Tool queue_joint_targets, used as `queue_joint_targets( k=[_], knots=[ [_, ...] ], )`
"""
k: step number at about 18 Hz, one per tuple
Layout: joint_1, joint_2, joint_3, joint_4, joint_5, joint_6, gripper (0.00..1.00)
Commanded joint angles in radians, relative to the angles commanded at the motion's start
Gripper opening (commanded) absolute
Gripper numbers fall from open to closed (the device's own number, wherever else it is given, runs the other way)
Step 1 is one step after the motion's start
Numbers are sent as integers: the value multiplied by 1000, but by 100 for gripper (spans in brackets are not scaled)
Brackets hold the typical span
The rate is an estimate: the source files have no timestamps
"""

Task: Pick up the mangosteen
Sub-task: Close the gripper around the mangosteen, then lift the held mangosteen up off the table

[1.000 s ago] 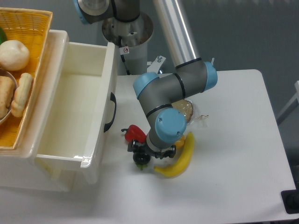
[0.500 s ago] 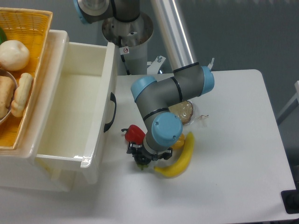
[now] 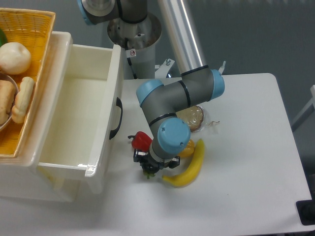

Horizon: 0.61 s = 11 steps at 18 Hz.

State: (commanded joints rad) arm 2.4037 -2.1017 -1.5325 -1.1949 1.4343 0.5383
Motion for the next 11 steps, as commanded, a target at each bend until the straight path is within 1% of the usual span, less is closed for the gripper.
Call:
queue_joint_targets(
  k=[2, 5, 7, 10, 11],
  knots=[
    [14, 28, 3, -3, 3, 46, 37],
    [40, 77, 3, -17, 6, 201, 37],
    [60, 110, 5, -40, 8, 287, 37],
    [95, 149, -5, -58, 9, 400, 36],
    [107, 160, -6, -77, 9, 432, 36]
  ],
)
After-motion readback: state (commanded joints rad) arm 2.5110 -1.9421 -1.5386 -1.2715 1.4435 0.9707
